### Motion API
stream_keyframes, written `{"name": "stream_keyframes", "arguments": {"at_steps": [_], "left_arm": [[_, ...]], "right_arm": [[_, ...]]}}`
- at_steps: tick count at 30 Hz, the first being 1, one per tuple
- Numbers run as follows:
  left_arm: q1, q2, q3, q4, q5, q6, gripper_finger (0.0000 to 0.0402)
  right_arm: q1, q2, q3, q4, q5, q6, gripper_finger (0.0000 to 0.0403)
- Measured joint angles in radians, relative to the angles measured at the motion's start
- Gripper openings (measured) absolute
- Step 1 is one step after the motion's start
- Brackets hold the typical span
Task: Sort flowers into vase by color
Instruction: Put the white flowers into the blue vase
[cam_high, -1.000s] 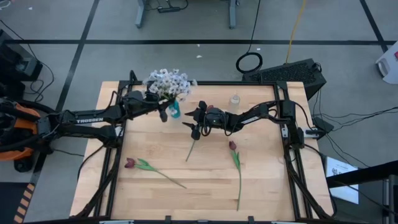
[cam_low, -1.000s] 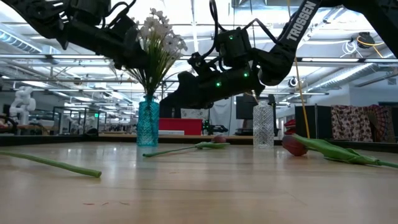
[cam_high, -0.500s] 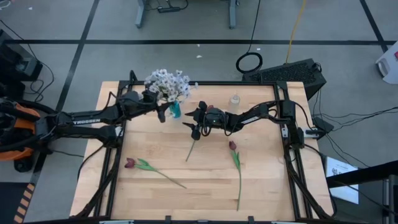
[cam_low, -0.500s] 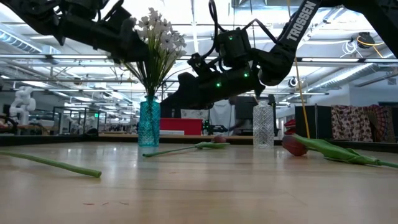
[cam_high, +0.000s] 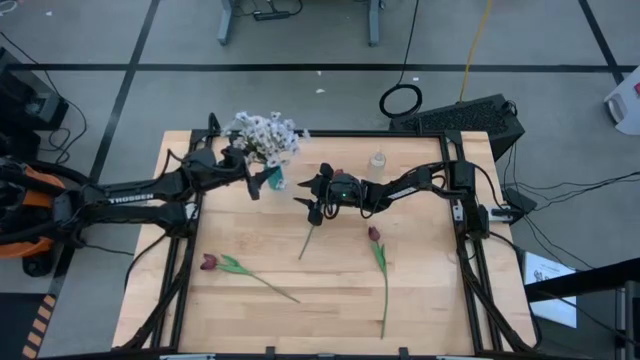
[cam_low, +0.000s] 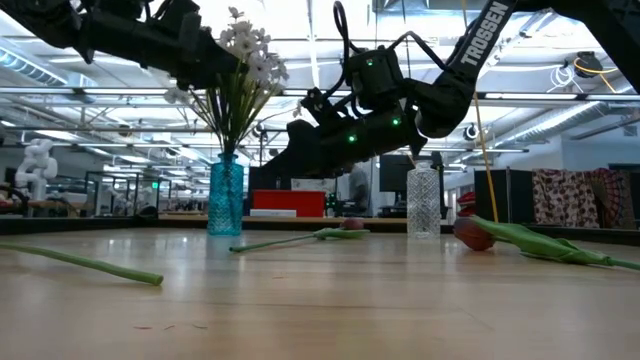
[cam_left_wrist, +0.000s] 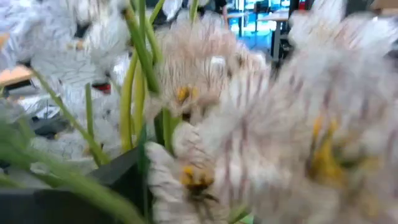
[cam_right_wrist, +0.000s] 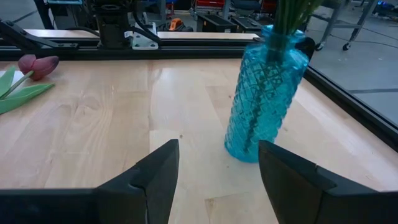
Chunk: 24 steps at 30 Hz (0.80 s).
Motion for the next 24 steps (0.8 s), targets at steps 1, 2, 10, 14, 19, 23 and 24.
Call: {"name": "stream_keyframes", "arguments": {"at_steps": [1, 2, 10, 14, 19, 23, 24], "left_arm": [[-0.003, -0.006, 0.000, 0.000, -0.001, 0.000, 0.0321], [-0.004, -0.012, 0.000, 0.000, -0.002, 0.000, 0.0322], [-0.004, -0.052, 0.000, 0.002, -0.004, 0.007, 0.0322], [-0.004, -0.059, 0.000, 0.004, -0.003, 0.006, 0.0322], [-0.011, -0.059, 0.000, 0.004, 0.003, -0.016, 0.0322], [-0.026, -0.059, 0.001, -0.008, 0.004, -0.021, 0.0322], [-0.030, -0.059, 0.001, -0.020, 0.003, -0.021, 0.0322]], "right_arm": [[0.000, 0.000, 0.000, 0.000, 0.000, 0.000, 0.0210], [0.000, 0.000, 0.000, 0.000, 0.000, 0.000, 0.0210], [0.000, 0.000, 0.000, 0.000, 0.000, 0.000, 0.0210], [0.000, 0.000, 0.000, 0.013, 0.001, 0.003, 0.0210], [-0.016, 0.000, 0.000, 0.203, 0.001, 0.070, 0.0210], [-0.020, 0.000, 0.001, 0.293, 0.002, 0.069, 0.0210], [-0.020, 0.000, 0.001, 0.297, 0.001, 0.067, 0.0210]]}}
